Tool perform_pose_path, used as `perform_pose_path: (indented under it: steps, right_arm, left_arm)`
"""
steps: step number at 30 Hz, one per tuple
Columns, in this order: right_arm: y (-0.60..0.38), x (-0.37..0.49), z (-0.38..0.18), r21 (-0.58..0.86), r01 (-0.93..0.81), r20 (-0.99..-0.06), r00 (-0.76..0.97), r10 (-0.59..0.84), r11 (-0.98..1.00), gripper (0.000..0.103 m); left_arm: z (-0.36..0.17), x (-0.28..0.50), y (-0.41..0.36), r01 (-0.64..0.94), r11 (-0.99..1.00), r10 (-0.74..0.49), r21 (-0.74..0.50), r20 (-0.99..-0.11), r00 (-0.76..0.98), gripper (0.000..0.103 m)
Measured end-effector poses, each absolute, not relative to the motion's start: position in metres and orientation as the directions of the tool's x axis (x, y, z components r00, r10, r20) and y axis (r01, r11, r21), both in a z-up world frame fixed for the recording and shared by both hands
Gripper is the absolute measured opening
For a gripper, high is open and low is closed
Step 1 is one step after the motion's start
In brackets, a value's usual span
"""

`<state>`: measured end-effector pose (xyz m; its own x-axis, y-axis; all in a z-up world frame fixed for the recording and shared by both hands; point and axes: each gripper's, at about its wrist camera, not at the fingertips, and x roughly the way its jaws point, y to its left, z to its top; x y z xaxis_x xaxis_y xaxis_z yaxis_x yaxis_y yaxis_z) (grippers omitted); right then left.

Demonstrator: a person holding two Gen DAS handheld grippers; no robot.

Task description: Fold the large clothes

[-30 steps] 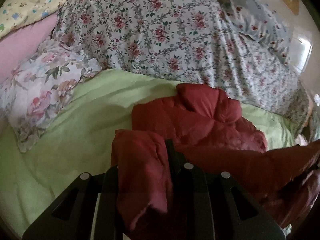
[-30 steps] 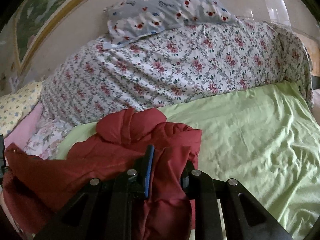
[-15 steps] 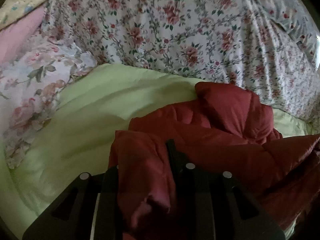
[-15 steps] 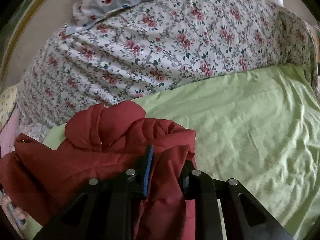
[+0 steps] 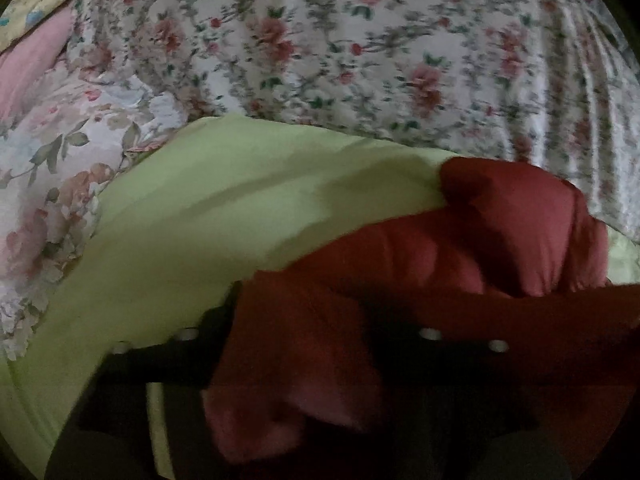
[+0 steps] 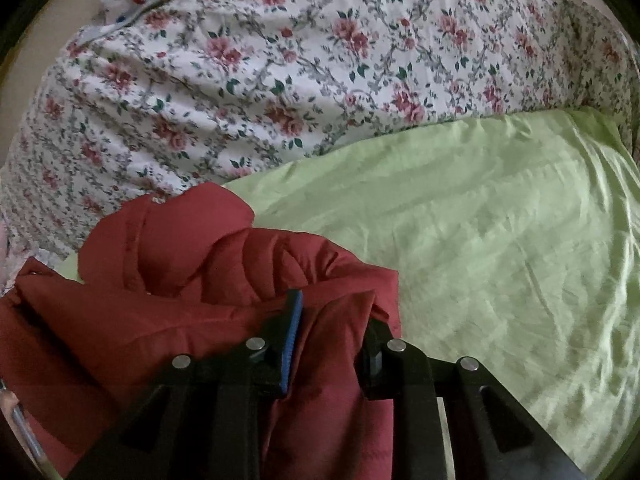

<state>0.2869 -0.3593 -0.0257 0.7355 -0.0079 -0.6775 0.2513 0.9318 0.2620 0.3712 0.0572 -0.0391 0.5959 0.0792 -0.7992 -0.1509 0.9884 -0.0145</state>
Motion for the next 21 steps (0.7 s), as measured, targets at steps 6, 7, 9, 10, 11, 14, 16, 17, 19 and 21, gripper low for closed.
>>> perform_pose_path:
  steps: [6,7,9,10,11,14,16,17,19,21]
  right_arm:
    - [-0.359,0.294,-0.029,0.257,0.279,-0.679,0.733,-0.033,0.925,0.023]
    - [-0.359,0.294,-0.029,0.254,0.279,-0.679,0.733,-0.035,0.926,0.023]
    - [-0.360,0.295,-0.030,0.259,0.278,-0.678,0.734,-0.031,0.925,0.023]
    - [-0.361,0.295,-0.030,0.262,0.278,-0.678,0.734,-0.028,0.924,0.023]
    - [-0.361,0.295,-0.030,0.264,0.278,-0.678,0.734,-0.027,0.924,0.023]
    - [-0.361,0.297,-0.030,0.258,0.282,-0.680,0.732,-0.033,0.924,0.024]
    - [-0.360,0.297,-0.030,0.259,0.282,-0.681,0.732,-0.033,0.924,0.024]
    - [-0.360,0.298,-0.030,0.259,0.283,-0.681,0.731,-0.033,0.923,0.024]
    - [-0.361,0.298,-0.030,0.258,0.283,-0.681,0.732,-0.033,0.924,0.024]
    - [-0.361,0.298,-0.030,0.258,0.286,-0.683,0.730,-0.035,0.923,0.024]
  left_arm:
    - [-0.023,0.351,0.076,-0.158,0.986,0.053,-0.058,-0.782,0.620,0.087]
    - [-0.016,0.341,0.075,-0.146,0.988,0.056,-0.049,-0.769,0.637,0.087]
    - [0.002,0.319,0.074,-0.119,0.992,0.043,-0.048,-0.746,0.664,0.087]
    - [0.012,0.308,0.074,-0.103,0.993,0.028,-0.058,-0.734,0.679,0.087]
    - [0.022,0.294,0.075,-0.092,0.993,0.016,-0.068,-0.716,0.697,0.087]
    - [0.055,0.254,0.075,-0.044,0.995,-0.023,-0.087,-0.648,0.762,0.087]
    - [0.069,0.231,0.070,0.016,0.994,-0.078,-0.107,-0.613,0.786,0.087]
    - [0.071,0.220,0.062,0.062,0.992,-0.119,-0.114,-0.611,0.783,0.087]
    - [0.062,0.216,0.047,0.122,0.986,-0.164,-0.111,-0.640,0.750,0.087]
    - [0.044,0.219,0.030,0.165,0.981,-0.188,-0.099,-0.675,0.713,0.087]
